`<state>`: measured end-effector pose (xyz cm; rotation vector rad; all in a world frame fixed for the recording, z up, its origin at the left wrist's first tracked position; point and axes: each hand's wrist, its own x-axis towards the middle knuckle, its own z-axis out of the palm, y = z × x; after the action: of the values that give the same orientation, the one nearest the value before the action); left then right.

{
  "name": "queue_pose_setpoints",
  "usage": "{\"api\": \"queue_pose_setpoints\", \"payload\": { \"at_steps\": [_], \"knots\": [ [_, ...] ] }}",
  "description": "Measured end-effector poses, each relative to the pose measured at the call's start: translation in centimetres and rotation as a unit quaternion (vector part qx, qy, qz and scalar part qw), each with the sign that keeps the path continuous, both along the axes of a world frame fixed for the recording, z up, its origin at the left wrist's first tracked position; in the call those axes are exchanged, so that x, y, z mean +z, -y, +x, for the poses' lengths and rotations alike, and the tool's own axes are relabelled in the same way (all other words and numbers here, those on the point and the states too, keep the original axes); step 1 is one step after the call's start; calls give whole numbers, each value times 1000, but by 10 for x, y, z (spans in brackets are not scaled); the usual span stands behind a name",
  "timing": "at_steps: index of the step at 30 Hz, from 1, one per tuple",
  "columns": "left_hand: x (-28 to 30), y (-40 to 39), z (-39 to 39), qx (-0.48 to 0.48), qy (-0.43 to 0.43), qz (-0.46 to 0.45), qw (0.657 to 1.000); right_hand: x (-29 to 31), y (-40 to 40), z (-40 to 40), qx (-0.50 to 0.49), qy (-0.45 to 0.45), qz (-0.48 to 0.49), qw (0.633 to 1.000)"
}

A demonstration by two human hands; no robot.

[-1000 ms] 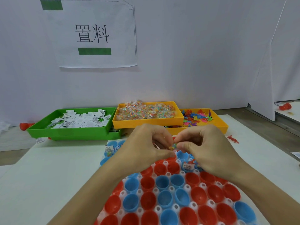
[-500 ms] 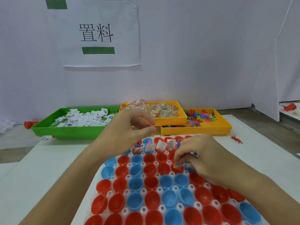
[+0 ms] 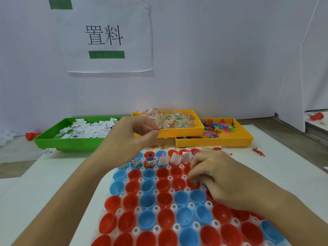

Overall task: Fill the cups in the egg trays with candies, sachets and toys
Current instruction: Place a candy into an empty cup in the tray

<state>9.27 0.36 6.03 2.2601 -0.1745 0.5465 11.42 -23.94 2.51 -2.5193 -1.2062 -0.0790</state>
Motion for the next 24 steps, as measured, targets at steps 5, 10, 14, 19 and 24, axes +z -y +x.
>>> {"api": "queue_pose_setpoints", "payload": {
  "at_steps": [5, 10, 14, 19, 24],
  "knots": [
    [-3, -16, 3, 59, 8, -4, 998, -1, -2, -2, -12, 9, 0, 1000],
    [-12, -53, 9, 252, 36, -75, 964, -4, -6, 1, -19, 15, 29, 999],
    [-20, -85, 14, 352, 29, -70, 933, -5, -8, 1, -22, 16, 31, 999],
    [-20, -100, 41, 330, -32, 32, 943, -6, -8, 0, -27, 21, 30, 999],
    [-17, -104, 72, 292, -117, 119, 942, -6, -6, -1, -30, 20, 35, 999]
  ]
}}
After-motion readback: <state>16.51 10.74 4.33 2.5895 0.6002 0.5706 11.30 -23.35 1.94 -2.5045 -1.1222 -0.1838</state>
